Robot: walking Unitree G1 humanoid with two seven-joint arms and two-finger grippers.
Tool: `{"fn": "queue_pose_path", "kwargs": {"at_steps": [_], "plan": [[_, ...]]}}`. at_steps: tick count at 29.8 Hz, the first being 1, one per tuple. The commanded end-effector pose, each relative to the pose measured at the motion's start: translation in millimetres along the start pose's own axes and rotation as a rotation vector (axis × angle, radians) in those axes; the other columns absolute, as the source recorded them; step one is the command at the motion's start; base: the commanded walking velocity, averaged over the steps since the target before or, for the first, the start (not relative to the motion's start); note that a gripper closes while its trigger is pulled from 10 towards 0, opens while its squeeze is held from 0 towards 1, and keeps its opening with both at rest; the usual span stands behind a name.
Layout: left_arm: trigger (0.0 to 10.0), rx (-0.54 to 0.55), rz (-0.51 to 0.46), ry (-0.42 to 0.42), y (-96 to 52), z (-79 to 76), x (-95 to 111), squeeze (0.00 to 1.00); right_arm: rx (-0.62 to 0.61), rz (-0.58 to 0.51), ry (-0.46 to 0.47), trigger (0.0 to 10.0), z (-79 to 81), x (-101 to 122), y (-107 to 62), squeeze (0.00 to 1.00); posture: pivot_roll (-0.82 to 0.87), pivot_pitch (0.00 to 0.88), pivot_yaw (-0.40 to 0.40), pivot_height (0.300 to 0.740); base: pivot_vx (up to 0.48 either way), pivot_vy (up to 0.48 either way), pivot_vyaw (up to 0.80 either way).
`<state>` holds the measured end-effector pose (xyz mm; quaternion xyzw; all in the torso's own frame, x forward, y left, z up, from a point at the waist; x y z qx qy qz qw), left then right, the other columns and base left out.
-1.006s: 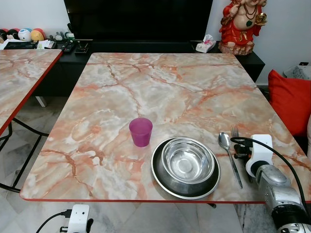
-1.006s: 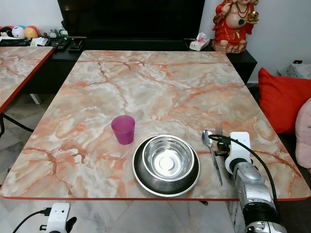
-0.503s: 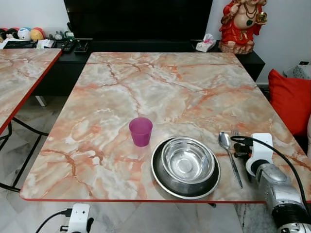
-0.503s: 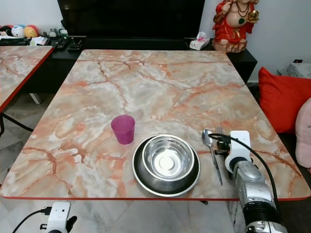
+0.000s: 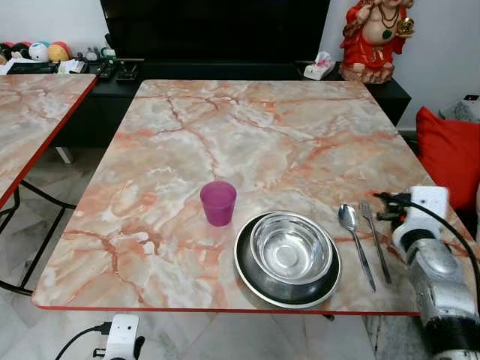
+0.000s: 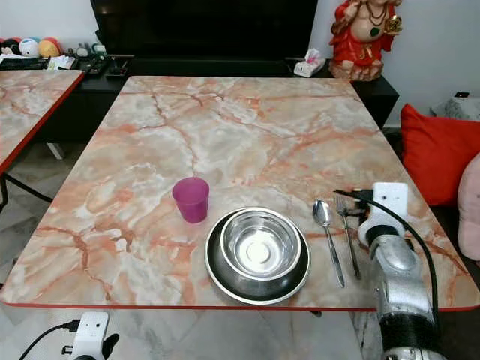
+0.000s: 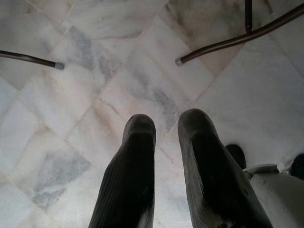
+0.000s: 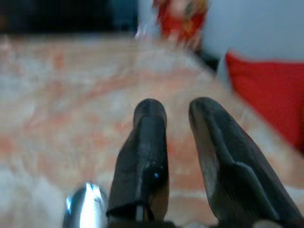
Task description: Setting the table
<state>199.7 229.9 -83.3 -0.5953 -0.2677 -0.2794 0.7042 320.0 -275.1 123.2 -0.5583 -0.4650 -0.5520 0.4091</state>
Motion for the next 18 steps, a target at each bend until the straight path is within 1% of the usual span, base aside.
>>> {"fn": "queue_pose_path", "kwargs": {"at_steps": [1,2,3,4,7,9,11,15,17,18], "plan": [[10.0,-0.001,0.016,0.010,-1.6,0.7,-5.3,0.00,-0.077,-0.054,0.026,10.0,-8.2,3.6,-9.1,0.00,0.09,0.000,0.004,0.740,0.000,0.000,0.00],[10.0,-0.002,0.013,0.010,-1.6,0.6,-5.0,0.00,-0.093,-0.074,0.032,10.0,-4.7,0.6,-18.7,0.00,0.09,0.000,0.004,0.740,0.000,0.000,0.00],[10.0,-0.002,0.013,0.010,-1.6,0.6,-5.0,0.00,-0.093,-0.074,0.032,10.0,-4.7,0.6,-18.7,0.00,0.09,0.000,0.004,0.740,0.000,0.000,0.00],[10.0,-0.003,0.013,0.011,-1.4,0.4,-4.7,0.00,-0.096,-0.085,0.034,10.0,-0.5,-0.7,-24.0,0.00,0.09,0.000,0.005,0.740,0.000,0.000,0.00],[10.0,-0.006,0.014,0.012,-1.1,0.1,-4.0,0.00,-0.097,-0.116,0.071,10.0,8.2,0.7,-29.3,0.00,0.09,0.000,0.005,0.740,0.000,0.000,0.00],[10.0,-0.008,0.014,0.011,-0.7,-0.1,-3.2,0.00,-0.104,-0.133,0.090,10.0,12.2,2.3,-27.9,0.00,0.08,0.000,0.003,0.740,0.000,0.000,0.00],[10.0,-0.007,0.014,0.002,-0.1,-0.6,-2.2,0.00,-0.096,-0.165,0.092,10.0,19.8,7.1,-24.3,0.00,0.09,0.000,-0.006,0.740,0.000,0.000,0.00],[10.0,-0.005,0.012,-0.005,0.2,-0.7,-1.3,0.00,-0.094,-0.190,0.101,10.0,24.3,12.7,-21.6,0.00,0.09,0.000,-0.008,0.740,0.000,0.000,0.00],[10.0,-0.006,0.013,-0.006,0.0,-1.2,-2.0,0.00,-0.071,-0.233,0.081,10.0,30.7,23.0,-18.8,0.00,0.09,0.000,-0.011,0.740,0.000,0.302,0.00],[10.0,-0.006,0.013,-0.005,-0.1,-1.2,-2.2,0.00,-0.071,-0.236,0.081,10.0,31.2,23.8,-19.0,0.00,0.09,0.000,-0.012,0.740,0.000,0.300,0.00]]}}
Point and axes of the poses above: a point about 5 cm out from each wrist's last joint towards the gripper, its own y axis pointing out of the wrist towards the gripper, its own x axis along the axis of the wrist's last joint, z = x × y, the point moved 2 cm from there along y, pointing out of the wrist towards the gripper, and after that the axes turned 1 degree about -y, right-handed, at the moved point
